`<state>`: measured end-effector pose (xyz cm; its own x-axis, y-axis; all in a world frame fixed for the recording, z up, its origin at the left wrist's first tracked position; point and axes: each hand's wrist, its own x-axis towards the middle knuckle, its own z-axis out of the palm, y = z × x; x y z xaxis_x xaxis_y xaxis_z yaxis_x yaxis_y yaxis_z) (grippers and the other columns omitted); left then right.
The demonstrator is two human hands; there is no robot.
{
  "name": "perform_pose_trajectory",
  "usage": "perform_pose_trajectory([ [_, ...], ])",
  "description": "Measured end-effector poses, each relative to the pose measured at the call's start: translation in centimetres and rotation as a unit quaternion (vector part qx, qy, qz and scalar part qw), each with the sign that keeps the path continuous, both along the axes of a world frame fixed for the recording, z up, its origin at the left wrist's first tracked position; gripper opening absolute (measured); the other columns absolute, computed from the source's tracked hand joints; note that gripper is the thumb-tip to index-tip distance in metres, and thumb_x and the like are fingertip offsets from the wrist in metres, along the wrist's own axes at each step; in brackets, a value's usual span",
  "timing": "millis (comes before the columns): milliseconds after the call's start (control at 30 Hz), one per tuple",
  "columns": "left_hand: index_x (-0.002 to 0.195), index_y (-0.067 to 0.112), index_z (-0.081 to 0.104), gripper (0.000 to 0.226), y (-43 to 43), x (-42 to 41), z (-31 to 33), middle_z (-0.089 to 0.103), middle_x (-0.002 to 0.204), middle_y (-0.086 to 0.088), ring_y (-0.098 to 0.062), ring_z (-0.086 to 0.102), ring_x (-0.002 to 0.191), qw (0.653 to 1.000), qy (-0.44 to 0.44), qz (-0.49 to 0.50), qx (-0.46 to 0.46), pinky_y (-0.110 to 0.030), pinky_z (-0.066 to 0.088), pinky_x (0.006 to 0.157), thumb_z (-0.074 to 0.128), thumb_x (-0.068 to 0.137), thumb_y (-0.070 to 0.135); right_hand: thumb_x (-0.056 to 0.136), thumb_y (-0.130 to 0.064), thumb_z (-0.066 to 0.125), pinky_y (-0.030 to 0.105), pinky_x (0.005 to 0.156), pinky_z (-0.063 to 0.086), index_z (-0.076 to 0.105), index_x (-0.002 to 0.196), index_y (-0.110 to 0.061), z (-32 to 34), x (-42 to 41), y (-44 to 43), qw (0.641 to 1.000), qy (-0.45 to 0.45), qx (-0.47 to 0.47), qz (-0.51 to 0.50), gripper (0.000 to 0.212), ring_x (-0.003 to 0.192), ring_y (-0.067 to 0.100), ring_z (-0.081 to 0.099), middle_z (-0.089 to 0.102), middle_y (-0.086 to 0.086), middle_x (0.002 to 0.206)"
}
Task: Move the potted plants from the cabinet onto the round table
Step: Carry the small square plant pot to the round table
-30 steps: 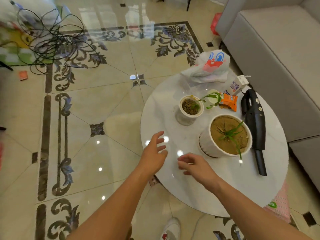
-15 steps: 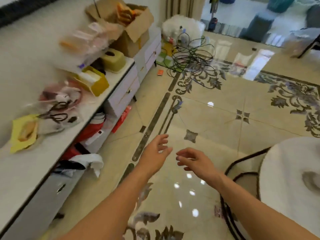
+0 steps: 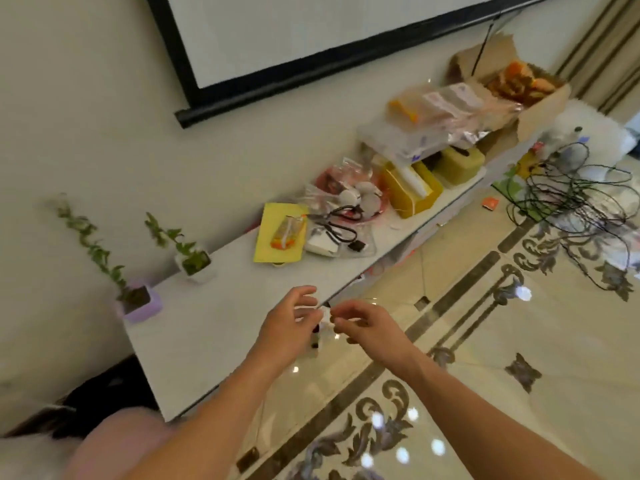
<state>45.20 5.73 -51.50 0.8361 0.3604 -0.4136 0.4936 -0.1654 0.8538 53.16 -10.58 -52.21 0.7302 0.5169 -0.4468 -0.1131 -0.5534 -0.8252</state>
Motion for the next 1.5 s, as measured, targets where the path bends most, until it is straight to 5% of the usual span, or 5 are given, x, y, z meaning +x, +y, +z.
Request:
perform_pose_trajectory([
  [833, 0.150, 0.025, 0.026, 0.092, 25.0, 0.1, -14.9, 0.054, 0.124, -0.002, -0.025, 0.060, 0.111, 0.968, 0.132, 0.214, 0.012, -0.046, 0.051, 0.100, 0.080, 0.079, 0.001, 0.089, -0.001, 0.074, 0.035, 0.101, 0.053, 0.032, 0.156, -0.026, -14.4, 7.9, 31.1, 0.971, 0.004, -0.091, 0.219, 0.082, 0.134, 0.026, 0.054, 0.045, 0.005, 0.154],
  [967, 0.133, 0.015, 0.049, 0.069, 26.2, 1.0, -16.7, 0.065, 0.123, -0.012, -0.032, 0.064, 0.111, 0.961, 0.154, 0.230, 0.023, -0.052, 0.052, 0.097, 0.082, 0.073, 0.018, 0.087, 0.000, 0.075, 0.034, 0.099, 0.053, 0.025, 0.160, -0.023, -16.1, 8.8, 33.9, 0.956, -0.032, -0.097, 0.276, 0.091, 0.126, 0.025, 0.059, 0.043, 0.007, 0.154],
  [1133, 0.117, 0.020, 0.056, 0.050, 26.4, 2.2, -18.0, 0.062, 0.099, 0.016, 0.015, 0.057, 0.086, 0.962, 0.112, 0.241, 0.065, 0.002, 0.041, 0.076, 0.080, 0.077, 0.000, 0.083, 0.003, 0.073, 0.041, 0.098, 0.056, 0.034, 0.155, -0.024, -17.6, 9.2, 34.9, 0.946, -0.034, -0.078, 0.313, 0.086, 0.116, 0.030, 0.064, 0.061, 0.013, 0.132],
  [1267, 0.105, 0.040, 0.065, 0.051, 26.1, 3.0, -18.1, 0.071, 0.105, -0.005, -0.024, 0.067, 0.102, 0.966, 0.075, 0.237, 0.073, -0.040, 0.055, 0.087, 0.082, 0.072, 0.005, 0.081, -0.008, 0.082, 0.037, 0.098, 0.054, 0.031, 0.156, -0.025, -18.3, 8.9, 34.8, 0.946, -0.043, -0.070, 0.313, 0.092, 0.116, 0.030, 0.062, 0.060, 0.015, 0.128],
  [1500, 0.130, 0.006, 0.055, 0.063, 25.5, 1.6, -19.1, 0.060, 0.124, -0.008, -0.021, 0.060, 0.110, 0.959, 0.170, 0.228, 0.018, -0.027, 0.051, 0.095, 0.085, 0.076, 0.009, 0.077, -0.012, 0.088, 0.034, 0.094, 0.053, 0.045, 0.144, -0.017, -16.6, 9.0, 31.1, 0.954, -0.045, -0.049, 0.292, 0.080, 0.114, 0.029, 0.060, 0.046, 0.012, 0.134],
])
